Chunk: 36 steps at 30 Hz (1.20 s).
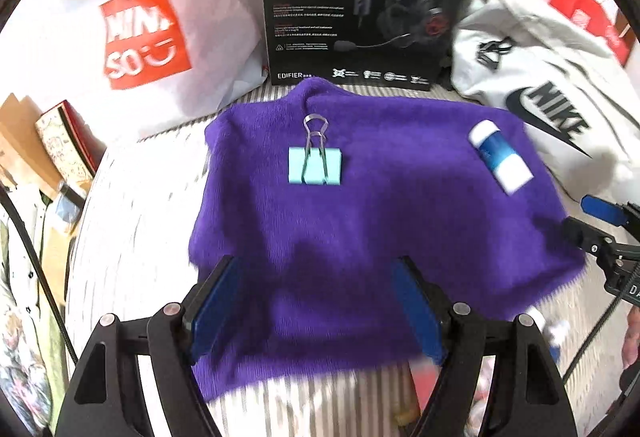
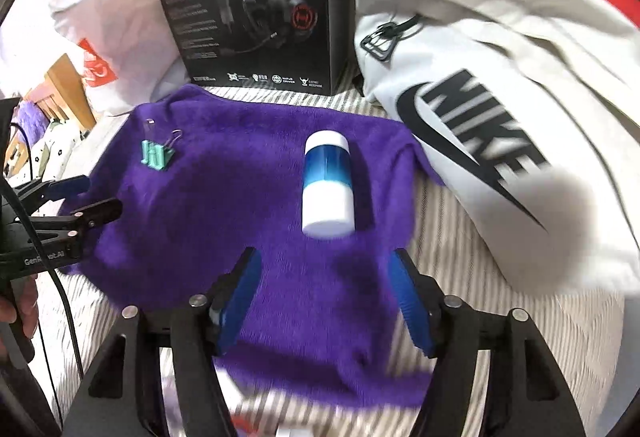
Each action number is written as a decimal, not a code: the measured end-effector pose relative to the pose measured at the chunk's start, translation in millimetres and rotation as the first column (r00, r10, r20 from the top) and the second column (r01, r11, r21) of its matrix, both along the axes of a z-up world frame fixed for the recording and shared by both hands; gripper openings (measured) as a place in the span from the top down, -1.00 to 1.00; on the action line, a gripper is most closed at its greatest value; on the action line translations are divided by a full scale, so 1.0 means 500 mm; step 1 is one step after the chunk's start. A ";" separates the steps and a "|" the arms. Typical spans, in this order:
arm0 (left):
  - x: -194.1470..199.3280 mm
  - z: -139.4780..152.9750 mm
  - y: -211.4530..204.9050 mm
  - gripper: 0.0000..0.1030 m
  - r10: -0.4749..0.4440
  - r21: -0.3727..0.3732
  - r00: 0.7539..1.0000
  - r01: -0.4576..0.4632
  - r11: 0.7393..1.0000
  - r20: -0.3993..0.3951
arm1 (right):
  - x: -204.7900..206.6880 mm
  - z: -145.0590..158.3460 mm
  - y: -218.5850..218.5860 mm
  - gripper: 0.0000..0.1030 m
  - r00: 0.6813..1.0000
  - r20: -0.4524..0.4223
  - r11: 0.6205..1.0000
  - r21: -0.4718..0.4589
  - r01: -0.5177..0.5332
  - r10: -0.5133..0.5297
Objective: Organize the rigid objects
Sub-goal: 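Grasp the dark Grand Reserve box with the left gripper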
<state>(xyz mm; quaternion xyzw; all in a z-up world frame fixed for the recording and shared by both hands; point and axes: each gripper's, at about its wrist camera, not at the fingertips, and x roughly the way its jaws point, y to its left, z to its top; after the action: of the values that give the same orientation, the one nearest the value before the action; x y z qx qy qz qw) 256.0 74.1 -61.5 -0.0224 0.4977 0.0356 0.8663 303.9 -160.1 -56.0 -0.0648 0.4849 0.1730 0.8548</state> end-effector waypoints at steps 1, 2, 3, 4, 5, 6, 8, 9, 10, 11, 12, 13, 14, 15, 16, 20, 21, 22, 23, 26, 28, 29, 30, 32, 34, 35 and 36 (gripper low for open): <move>-0.021 0.000 -0.007 -0.50 0.002 -0.006 1.000 -0.002 1.000 0.002 | -0.022 0.007 -0.014 -0.33 1.000 0.006 1.000 0.005 0.008 -0.008; -0.043 0.003 -0.005 -0.50 0.000 -0.011 1.000 0.000 1.000 0.003 | -0.044 0.012 -0.028 -0.34 1.000 0.007 1.000 0.010 0.015 -0.015; -0.061 0.000 -0.009 -0.50 0.000 -0.016 1.000 0.000 1.000 0.004 | -0.054 0.014 -0.030 -0.34 1.000 0.007 1.000 0.011 0.020 -0.020; -0.086 -0.006 -0.015 -0.50 0.001 -0.026 1.000 -0.001 1.000 0.002 | -0.080 0.016 -0.042 -0.34 0.999 0.006 0.999 0.011 0.033 -0.033; -0.105 -0.008 -0.014 -0.50 -0.002 -0.034 1.000 0.002 0.999 0.000 | -0.101 0.016 -0.051 -0.34 0.999 0.004 0.999 0.008 0.044 -0.044; -0.129 -0.010 -0.008 -0.50 -0.007 -0.043 1.000 0.006 0.999 -0.003 | -0.113 0.017 -0.054 -0.34 0.999 0.002 0.999 0.004 0.052 -0.052; -0.168 -0.022 -0.016 -0.50 -0.018 -0.055 1.000 0.018 0.998 -0.005 | -0.153 0.019 -0.072 -0.35 0.997 0.009 0.997 0.004 0.077 -0.077; -0.187 -0.027 -0.021 -0.50 -0.025 -0.056 1.000 0.024 0.998 -0.009 | -0.172 0.020 -0.082 -0.36 0.996 0.008 0.996 0.014 0.086 -0.086; -0.203 -0.034 -0.028 -0.50 -0.035 -0.055 0.999 0.034 0.998 -0.020 | -0.192 0.018 -0.091 -0.37 0.995 0.004 0.995 0.031 0.095 -0.096; -0.217 -0.040 -0.033 -0.50 -0.038 -0.053 0.999 0.037 0.998 -0.030 | -0.212 0.018 -0.101 -0.37 0.995 -0.001 0.993 0.050 0.104 -0.104; -0.231 -0.047 -0.037 -0.50 -0.042 -0.051 0.998 0.040 0.998 -0.038 | -0.226 0.016 -0.109 -0.37 0.993 -0.005 0.991 0.063 0.114 -0.114; -0.243 -0.051 -0.041 -0.50 -0.048 -0.047 0.998 0.046 0.998 -0.039 | -0.236 0.014 -0.112 -0.37 0.992 -0.007 0.990 0.072 0.123 -0.123; -0.255 -0.055 -0.045 -0.50 -0.054 -0.041 0.998 0.052 0.998 -0.040 | -0.249 0.013 -0.118 -0.37 0.991 -0.010 0.988 0.083 0.132 -0.131; -0.265 -0.060 -0.047 -0.50 -0.054 -0.034 0.998 0.052 0.998 -0.044 | -0.256 0.011 -0.119 -0.37 0.991 -0.013 0.987 0.088 0.135 -0.134; -0.268 -0.066 -0.049 -0.50 -0.048 -0.028 0.998 0.047 0.998 -0.049 | -0.268 0.012 -0.124 -0.37 0.991 -0.012 0.986 0.093 0.137 -0.137; -0.254 -0.087 -0.053 -0.50 -0.037 -0.045 0.998 0.034 0.998 -0.055 | -0.294 0.022 -0.128 -0.38 0.989 0.013 0.984 0.108 0.143 -0.145; -0.250 -0.087 -0.055 -0.50 -0.037 -0.053 0.998 0.034 0.998 -0.046 | -0.294 0.022 -0.127 -0.39 0.989 0.013 0.983 0.113 0.142 -0.144; -0.244 -0.089 -0.059 -0.51 -0.033 -0.056 0.999 0.031 0.998 -0.042 | -0.298 0.024 -0.126 -0.39 0.990 0.014 0.984 0.117 0.135 -0.137; -0.239 -0.090 -0.063 -0.52 -0.032 -0.060 0.999 0.029 0.998 -0.043 | -0.302 0.025 -0.124 -0.40 0.991 0.019 0.985 0.117 0.127 -0.130; -0.232 -0.096 -0.086 -0.51 -0.037 -0.044 0.998 0.034 0.998 -0.058 | -0.310 0.028 -0.122 -0.42 0.992 0.025 0.986 0.114 0.122 -0.125; -0.237 -0.096 -0.100 -0.52 -0.030 0.001 0.998 0.030 1.000 -0.047 | -0.313 0.027 -0.122 -0.43 0.992 0.025 0.987 0.109 0.122 -0.125; -0.239 -0.097 -0.104 -0.53 -0.027 0.017 0.998 0.027 0.999 -0.048 | -0.314 0.026 -0.122 -0.43 0.992 0.025 0.987 0.109 0.120 -0.124; -0.240 -0.100 -0.105 -0.53 -0.027 0.024 0.998 0.028 0.999 -0.054 | -0.316 0.025 -0.123 -0.43 0.993 0.026 0.987 0.109 0.116 -0.119; -0.248 -0.101 -0.102 -0.56 -0.022 0.047 0.999 0.024 0.999 -0.042 | -0.318 0.021 -0.124 -0.43 0.993 0.022 0.988 0.107 0.112 -0.115; -0.260 -0.097 -0.092 -0.56 -0.019 0.093 0.999 0.021 0.995 -0.028 | -0.319 0.016 -0.127 -0.43 0.993 0.019 0.988 0.099 0.115 -0.118; -0.264 -0.095 -0.085 -0.54 -0.016 0.106 0.999 0.019 0.994 -0.027 | -0.320 0.014 -0.129 -0.43 0.993 0.018 0.988 0.099 0.117 -0.119; -0.267 -0.093 -0.079 -0.52 -0.015 0.113 1.000 0.018 0.993 -0.025 | -0.321 0.011 -0.131 -0.43 0.993 0.016 0.988 0.101 0.117 -0.119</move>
<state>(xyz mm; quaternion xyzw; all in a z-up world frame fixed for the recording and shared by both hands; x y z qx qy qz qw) 122.6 34.9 -108.1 0.0312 0.5055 0.0570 0.8604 143.5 -225.7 -50.3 0.0050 0.4693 0.1456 0.8709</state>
